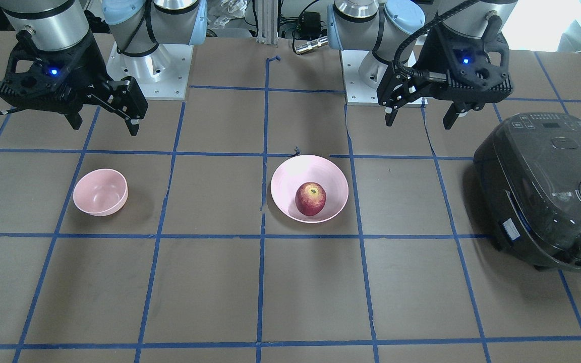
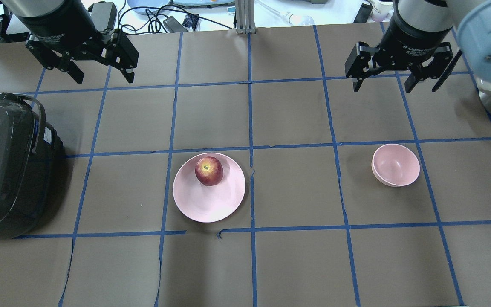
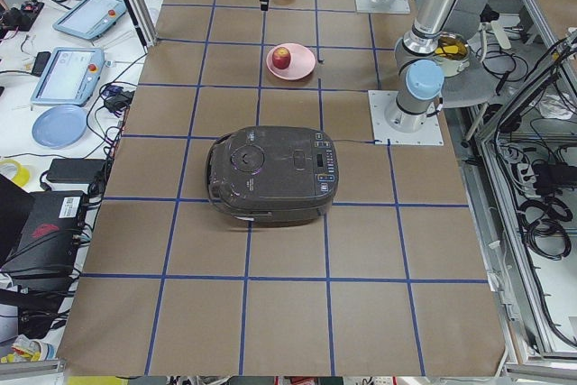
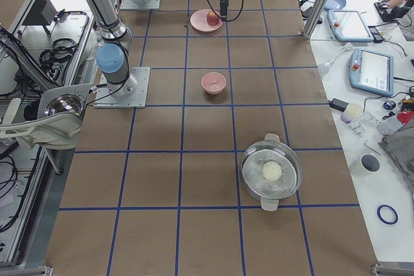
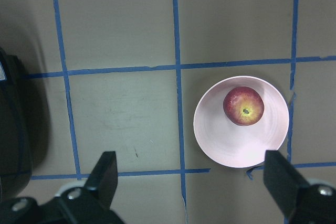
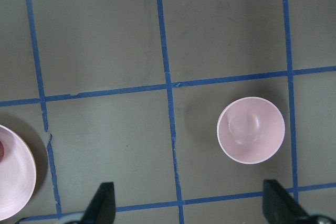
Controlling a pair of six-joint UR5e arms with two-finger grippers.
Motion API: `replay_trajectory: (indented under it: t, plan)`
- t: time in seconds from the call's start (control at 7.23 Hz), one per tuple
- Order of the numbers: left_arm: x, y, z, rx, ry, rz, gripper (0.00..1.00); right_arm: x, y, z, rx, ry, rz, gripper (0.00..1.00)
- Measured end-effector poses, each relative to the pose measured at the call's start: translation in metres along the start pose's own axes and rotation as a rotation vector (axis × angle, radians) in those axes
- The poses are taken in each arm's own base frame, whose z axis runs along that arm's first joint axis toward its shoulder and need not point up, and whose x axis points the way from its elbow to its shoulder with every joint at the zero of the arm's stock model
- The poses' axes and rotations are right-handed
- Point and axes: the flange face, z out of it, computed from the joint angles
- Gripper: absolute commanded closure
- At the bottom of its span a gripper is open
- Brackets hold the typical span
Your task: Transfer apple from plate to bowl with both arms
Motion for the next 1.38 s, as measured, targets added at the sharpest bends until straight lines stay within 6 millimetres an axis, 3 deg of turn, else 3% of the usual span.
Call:
replay_trajectory:
  t: [1.38]
  plan:
    - [0.0009,0.0046,0.001,-0.002,0.002,0.003,0.0,-0.0042,-0.002,0.0034,-0.007,-0.013,-0.007,0.0]
